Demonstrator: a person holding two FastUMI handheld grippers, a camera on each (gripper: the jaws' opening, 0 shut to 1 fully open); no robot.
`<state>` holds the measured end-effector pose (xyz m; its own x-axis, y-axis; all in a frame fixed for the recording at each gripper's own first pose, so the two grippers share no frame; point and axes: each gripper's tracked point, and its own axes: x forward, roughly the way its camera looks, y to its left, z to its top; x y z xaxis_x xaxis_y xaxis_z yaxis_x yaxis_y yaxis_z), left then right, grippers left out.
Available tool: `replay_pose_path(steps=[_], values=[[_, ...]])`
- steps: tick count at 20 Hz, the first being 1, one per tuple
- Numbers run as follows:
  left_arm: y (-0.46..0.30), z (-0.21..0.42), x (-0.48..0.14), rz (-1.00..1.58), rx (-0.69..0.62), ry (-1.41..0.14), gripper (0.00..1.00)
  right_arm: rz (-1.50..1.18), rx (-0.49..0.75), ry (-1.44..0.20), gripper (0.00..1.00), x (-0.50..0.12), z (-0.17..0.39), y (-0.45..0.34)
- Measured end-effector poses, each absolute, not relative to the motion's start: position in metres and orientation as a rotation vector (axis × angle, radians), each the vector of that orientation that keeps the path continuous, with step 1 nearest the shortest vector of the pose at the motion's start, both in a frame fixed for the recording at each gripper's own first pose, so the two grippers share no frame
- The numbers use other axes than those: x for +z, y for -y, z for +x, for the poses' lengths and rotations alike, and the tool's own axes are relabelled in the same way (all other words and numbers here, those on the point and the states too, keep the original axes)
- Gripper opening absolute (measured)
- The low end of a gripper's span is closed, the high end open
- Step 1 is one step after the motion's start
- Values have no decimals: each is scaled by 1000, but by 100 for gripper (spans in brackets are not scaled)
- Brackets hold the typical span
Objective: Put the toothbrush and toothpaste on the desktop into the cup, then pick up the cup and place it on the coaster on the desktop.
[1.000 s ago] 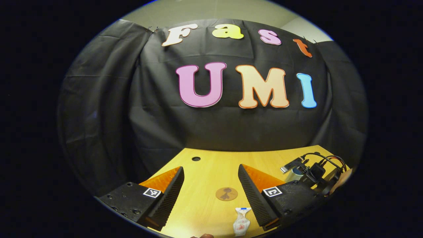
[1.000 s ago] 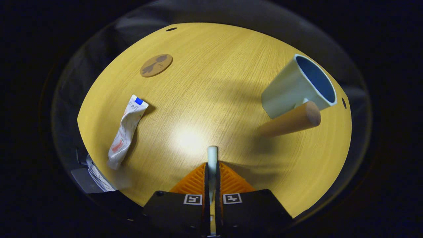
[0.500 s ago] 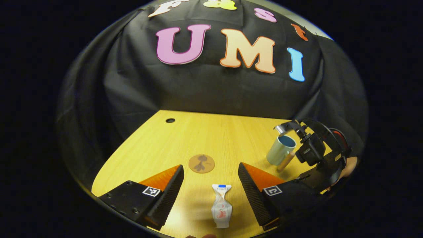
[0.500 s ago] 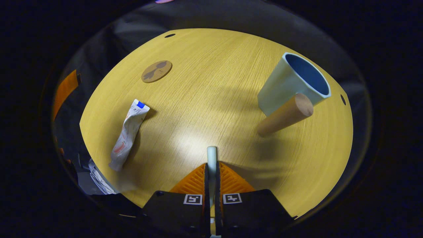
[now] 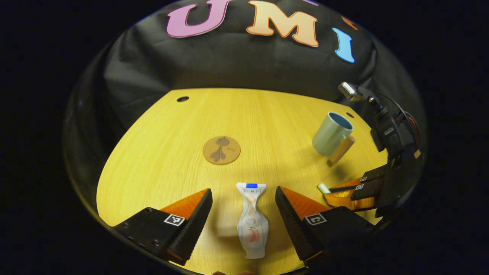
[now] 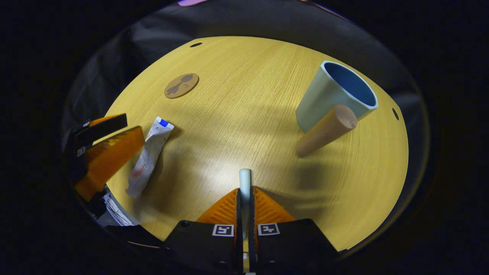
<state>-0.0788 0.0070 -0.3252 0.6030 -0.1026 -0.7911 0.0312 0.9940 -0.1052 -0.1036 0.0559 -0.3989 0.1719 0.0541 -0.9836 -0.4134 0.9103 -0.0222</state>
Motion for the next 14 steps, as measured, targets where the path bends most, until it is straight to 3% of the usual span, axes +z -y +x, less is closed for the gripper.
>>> replay_pose_path(steps=[6,11,13,14], values=[[6,-92,-359,-105,-83,-1080,95,-304,348,-1353,6,-398,-103,-55],[-4,-90,-368,-14,-74,-1091,90,-301,355,-1338,8,-397,-103,-55],[0,-86,-368,-15,-74,-1083,69,-304,360,-1332,8,-398,-104,-53],[1,-90,-368,-14,-74,-1093,64,-306,364,-1328,8,-397,-104,-53]])
